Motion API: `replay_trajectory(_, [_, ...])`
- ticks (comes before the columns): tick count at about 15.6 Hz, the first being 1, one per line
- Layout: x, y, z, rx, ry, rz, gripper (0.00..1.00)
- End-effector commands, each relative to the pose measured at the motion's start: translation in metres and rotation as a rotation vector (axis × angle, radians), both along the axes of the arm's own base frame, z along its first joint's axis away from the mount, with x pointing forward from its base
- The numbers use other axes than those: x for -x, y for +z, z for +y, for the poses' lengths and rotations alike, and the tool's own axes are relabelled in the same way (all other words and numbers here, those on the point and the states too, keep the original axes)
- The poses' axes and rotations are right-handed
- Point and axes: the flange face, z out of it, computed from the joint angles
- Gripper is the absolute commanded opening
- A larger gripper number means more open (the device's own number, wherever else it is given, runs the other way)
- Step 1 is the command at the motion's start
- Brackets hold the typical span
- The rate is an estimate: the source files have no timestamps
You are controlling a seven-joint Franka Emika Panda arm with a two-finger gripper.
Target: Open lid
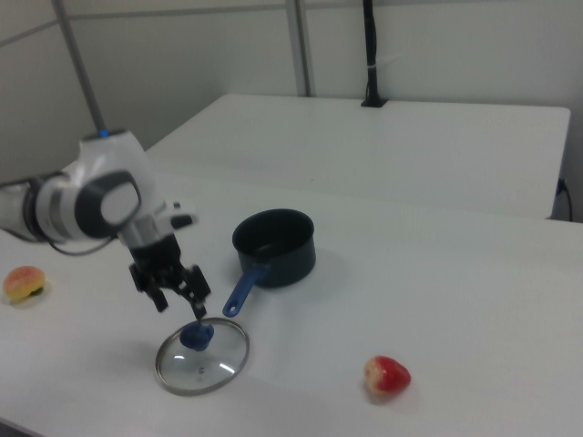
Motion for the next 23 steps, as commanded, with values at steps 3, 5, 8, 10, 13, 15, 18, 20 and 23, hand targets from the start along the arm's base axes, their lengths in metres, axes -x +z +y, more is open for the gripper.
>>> replay_trajectory(3, [-0.008, 0.085, 0.06, 0.057, -0.029, 0.077, 1.0])
replay_trajectory(5, [-0.013, 0.116, 0.068, 0.056, -0.068, 0.053, 1.0])
replay_trajectory(8, [-0.026, 0.173, 0.063, -0.011, -0.137, -0.01, 1.0])
replay_trajectory(10, [-0.03, 0.209, 0.042, -0.058, -0.196, -0.024, 1.0])
replay_trajectory(13, [-0.033, 0.248, 0.02, -0.072, -0.223, -0.061, 1.0])
replay_trajectory(15, [-0.033, 0.256, 0.014, -0.077, -0.23, -0.078, 1.0])
replay_trajectory(18, [-0.036, 0.257, 0.006, -0.105, -0.185, -0.077, 1.0])
replay_trajectory(20, [-0.037, 0.258, -0.013, -0.18, -0.131, -0.063, 1.0])
replay_trajectory(23, [-0.043, 0.262, -0.029, -0.223, -0.09, -0.101, 1.0])
